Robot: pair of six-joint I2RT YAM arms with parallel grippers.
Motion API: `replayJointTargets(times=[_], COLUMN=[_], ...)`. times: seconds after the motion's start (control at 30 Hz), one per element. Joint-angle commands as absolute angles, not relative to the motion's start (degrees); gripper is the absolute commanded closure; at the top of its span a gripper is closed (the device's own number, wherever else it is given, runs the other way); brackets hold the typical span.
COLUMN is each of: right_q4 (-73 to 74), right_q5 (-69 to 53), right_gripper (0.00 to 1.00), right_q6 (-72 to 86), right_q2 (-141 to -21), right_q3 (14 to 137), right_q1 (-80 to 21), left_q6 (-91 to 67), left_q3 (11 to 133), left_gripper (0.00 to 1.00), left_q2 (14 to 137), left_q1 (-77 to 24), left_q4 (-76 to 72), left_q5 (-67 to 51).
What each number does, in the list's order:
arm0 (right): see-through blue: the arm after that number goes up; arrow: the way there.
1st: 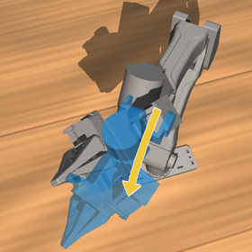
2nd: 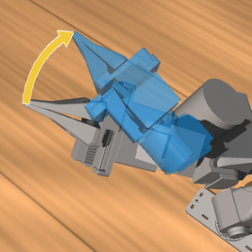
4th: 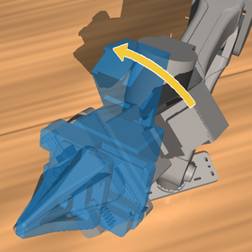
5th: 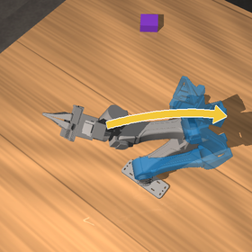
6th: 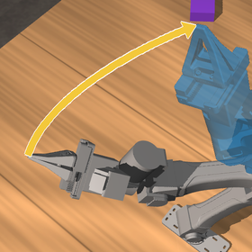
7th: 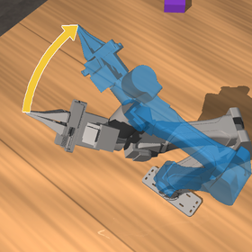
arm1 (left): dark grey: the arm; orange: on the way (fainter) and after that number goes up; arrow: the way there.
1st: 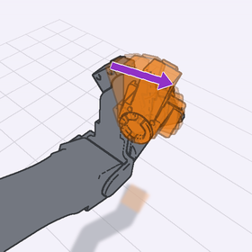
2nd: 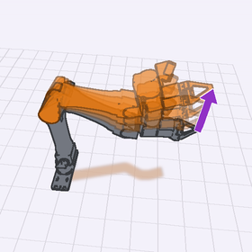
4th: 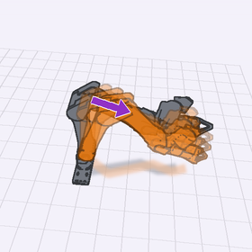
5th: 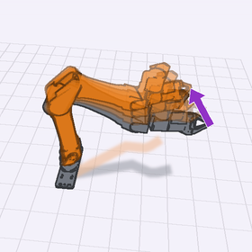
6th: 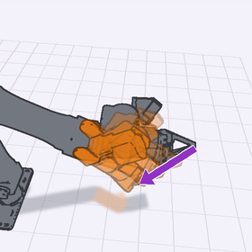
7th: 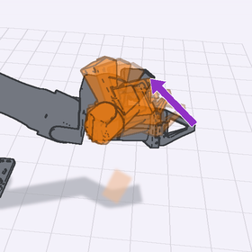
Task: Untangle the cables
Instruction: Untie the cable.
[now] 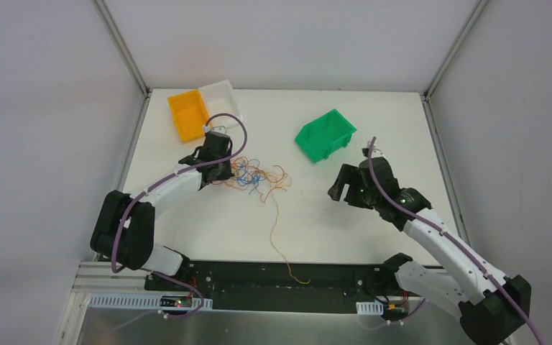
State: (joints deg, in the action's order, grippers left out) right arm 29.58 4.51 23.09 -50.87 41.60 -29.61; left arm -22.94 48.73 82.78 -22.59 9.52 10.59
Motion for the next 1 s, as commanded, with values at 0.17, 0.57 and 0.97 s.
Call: replayJointTargets(times=[0.17, 0.57, 0.97], right_q4=[20.2, 7.8, 7.9], right_q5=[2.9, -2.4, 10.5], right_gripper=[0.19, 0.26, 0.40], right_q6=[14.1, 12.8, 12.8], right_q2=[-62.7, -83.0, -101.6], right_q3=[48.3, 55.8, 66.5], right_q1=[-40.8, -45.4, -54.5], left_q6=[-21.6, -21.1, -21.0], left_q3=[48.0, 47.5, 47.5], left_gripper=[1.00, 1.00, 1.00], left_q2=[80.4, 79.7, 79.4], left_q1=[-23.3, -23.3, -23.4], left_q4=[7.8, 7.6, 7.5], left_q5=[9.3, 10.3, 9.6])
